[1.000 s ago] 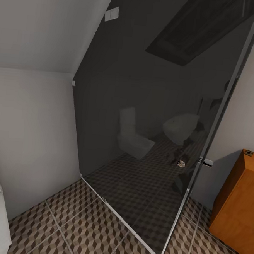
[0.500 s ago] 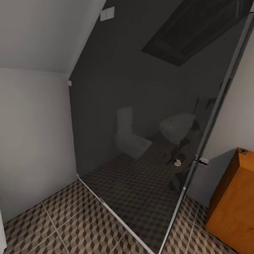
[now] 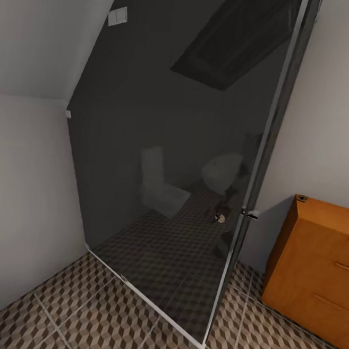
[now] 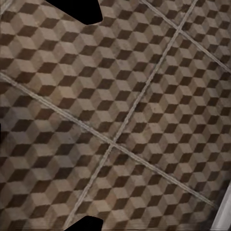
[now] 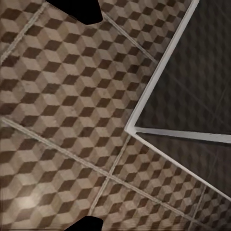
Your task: Take the four mousetraps from the cabinet in the bathroom and place them on the bathroom floor. Make sure all four end up on the same floor surface, and ensure that at least two of them are either under or directly next to the same bathroom sink.
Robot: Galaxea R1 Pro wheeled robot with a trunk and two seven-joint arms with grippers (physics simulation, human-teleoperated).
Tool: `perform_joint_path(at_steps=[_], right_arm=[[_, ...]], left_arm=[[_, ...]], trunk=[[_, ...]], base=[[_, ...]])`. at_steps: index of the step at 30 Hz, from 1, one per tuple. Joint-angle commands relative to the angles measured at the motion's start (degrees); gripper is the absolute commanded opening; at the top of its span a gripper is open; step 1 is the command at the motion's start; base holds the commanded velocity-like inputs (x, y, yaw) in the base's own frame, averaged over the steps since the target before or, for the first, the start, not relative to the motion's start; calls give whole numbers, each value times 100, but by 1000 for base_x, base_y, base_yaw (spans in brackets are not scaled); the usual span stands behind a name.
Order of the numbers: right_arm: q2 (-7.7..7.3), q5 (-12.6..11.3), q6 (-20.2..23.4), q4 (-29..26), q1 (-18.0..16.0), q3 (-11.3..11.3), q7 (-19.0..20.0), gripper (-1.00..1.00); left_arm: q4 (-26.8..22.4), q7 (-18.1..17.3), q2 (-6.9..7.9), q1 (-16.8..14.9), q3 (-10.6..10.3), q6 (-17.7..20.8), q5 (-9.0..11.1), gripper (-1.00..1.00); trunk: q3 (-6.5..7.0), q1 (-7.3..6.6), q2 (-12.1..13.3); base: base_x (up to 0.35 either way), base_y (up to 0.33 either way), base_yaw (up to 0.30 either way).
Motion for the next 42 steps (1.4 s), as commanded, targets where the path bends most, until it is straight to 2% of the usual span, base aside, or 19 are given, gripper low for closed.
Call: perform_joint_path(at_steps=[1,33,42], right_arm=[[1,4,-19,5,-4,1,-2,100],[2,4,-35,5,-4,-8,-10,100],[1,4,-37,5,-4,-8,-9,100]], left_arm=[[-8,1,0,3,4,-7,4,100],[-8,1,0,3,3,-7,4,100],[-6,1,-14,3,2,-7,4,100]], trunk=[[-1,0,-3],[101,0,-3],[131,0,-3]], base=[[0,0,-254],[0,-2,-254],[0,-213,-254]])
